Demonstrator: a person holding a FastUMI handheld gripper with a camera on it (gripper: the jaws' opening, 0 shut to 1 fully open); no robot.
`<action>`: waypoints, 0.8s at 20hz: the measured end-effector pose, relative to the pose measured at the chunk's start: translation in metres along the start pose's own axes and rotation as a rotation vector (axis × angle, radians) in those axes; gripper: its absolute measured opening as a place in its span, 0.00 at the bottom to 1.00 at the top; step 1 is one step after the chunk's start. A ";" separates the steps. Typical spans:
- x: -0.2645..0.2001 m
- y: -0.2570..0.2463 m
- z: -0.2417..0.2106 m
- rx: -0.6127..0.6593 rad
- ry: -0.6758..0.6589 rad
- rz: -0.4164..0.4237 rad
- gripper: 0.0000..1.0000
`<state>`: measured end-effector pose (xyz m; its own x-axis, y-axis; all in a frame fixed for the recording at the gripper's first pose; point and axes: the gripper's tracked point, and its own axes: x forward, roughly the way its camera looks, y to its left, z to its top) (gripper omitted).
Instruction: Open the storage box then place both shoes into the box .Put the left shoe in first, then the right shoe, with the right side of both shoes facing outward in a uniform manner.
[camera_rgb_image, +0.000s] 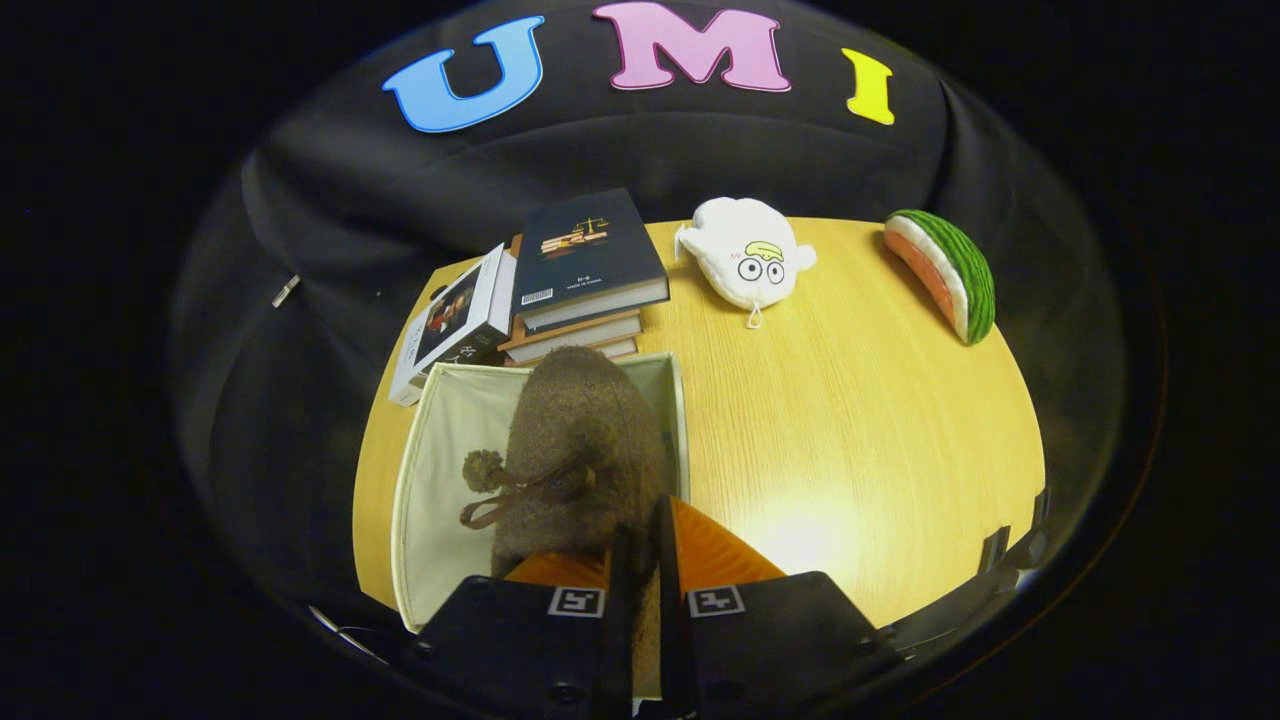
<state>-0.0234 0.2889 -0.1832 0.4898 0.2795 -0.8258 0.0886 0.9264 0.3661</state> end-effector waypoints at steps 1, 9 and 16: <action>0.000 0.003 -0.003 0.008 0.005 0.009 0.19; -0.020 0.029 -0.010 0.040 -0.014 0.144 0.73; -0.029 0.013 0.007 0.047 -0.076 0.129 0.97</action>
<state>-0.0306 0.2908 -0.1512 0.5639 0.3734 -0.7366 0.0602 0.8710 0.4876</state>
